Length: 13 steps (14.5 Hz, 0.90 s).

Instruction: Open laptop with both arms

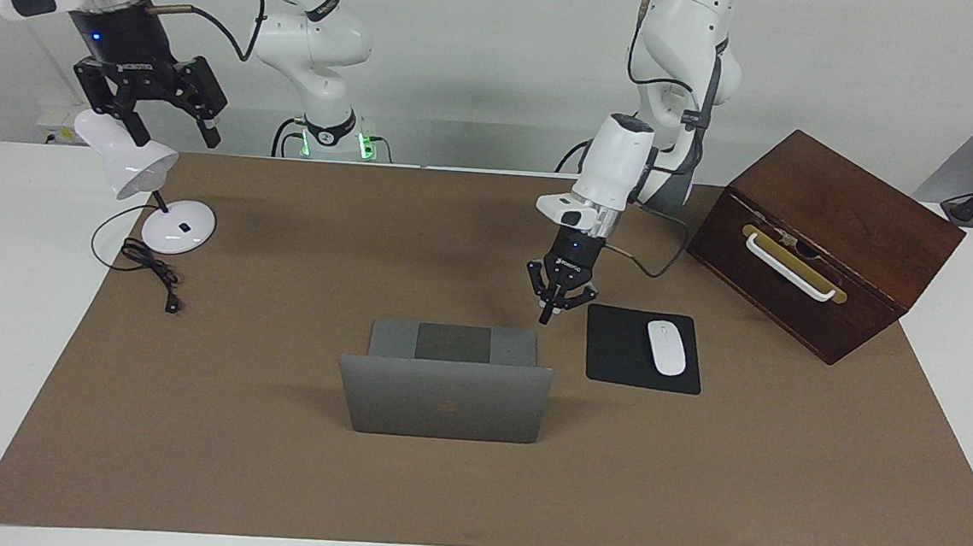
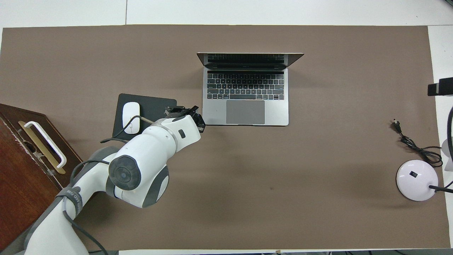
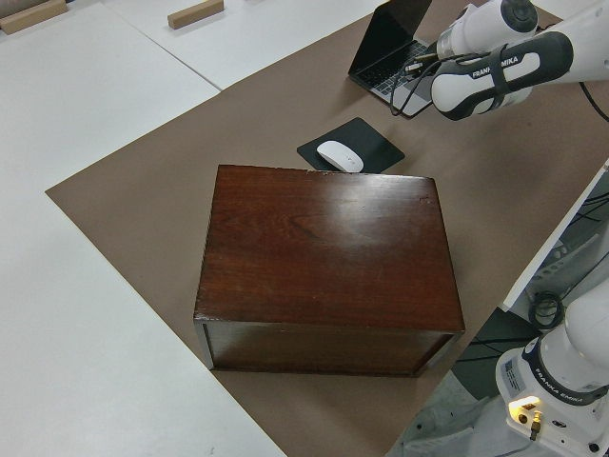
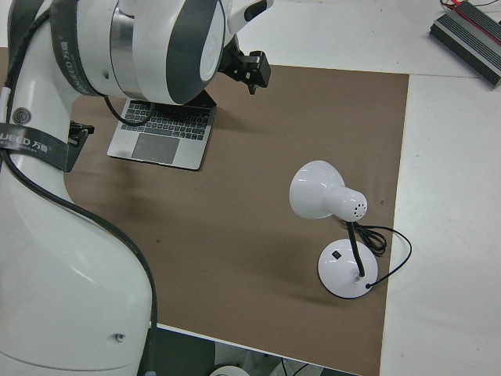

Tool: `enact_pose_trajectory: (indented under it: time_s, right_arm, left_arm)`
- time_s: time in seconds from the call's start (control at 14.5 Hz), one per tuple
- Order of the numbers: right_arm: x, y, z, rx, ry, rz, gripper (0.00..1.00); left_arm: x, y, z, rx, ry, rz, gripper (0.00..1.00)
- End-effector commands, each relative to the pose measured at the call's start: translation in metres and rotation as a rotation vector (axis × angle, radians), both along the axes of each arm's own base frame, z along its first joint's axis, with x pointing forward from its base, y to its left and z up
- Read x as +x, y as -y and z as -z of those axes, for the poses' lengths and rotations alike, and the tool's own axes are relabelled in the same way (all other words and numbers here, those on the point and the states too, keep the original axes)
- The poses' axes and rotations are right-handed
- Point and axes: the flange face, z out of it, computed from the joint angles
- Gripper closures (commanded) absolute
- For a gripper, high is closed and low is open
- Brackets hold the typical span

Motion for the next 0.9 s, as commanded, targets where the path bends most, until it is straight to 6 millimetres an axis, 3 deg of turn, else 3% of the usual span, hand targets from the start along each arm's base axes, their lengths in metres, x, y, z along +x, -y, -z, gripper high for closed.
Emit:
enact_pose_trajectory:
  time_s: [0.0,0.14,0.41,0.62,0.69,0.76,0.83]
  right_arm:
    - [-0.018,0.016,0.004,-0.075,0.001,-0.145,0.00]
    - [-0.021,0.020,0.006,-0.078,-0.003,-0.160,0.00]
    - [-0.021,0.027,0.004,-0.073,0.009,-0.131,0.00]
    - [-0.017,0.007,0.003,-0.061,0.012,-0.108,0.00]
    - [-0.017,0.006,0.002,-0.056,0.016,-0.101,0.00]
    - [-0.015,0.007,0.004,-0.057,0.012,-0.099,0.00]
    - [-0.011,0.011,0.009,-0.059,0.006,-0.093,0.00]
  left_arm:
    - [0.011,-0.031,-0.034,0.024,-0.077,-0.049,1.00]
    - [0.027,-0.048,-0.056,0.047,-0.142,-0.081,1.00]
    - [0.059,-0.103,-0.097,0.089,-0.256,-0.153,1.00]
    - [0.070,-0.141,-0.122,0.111,-0.304,-0.179,1.00]
    - [0.074,-0.156,-0.130,0.111,-0.330,-0.206,0.95]
    - [0.076,-0.179,-0.133,0.115,-0.366,-0.240,0.64]
    - [0.076,-0.191,-0.138,0.115,-0.382,-0.258,0.13]
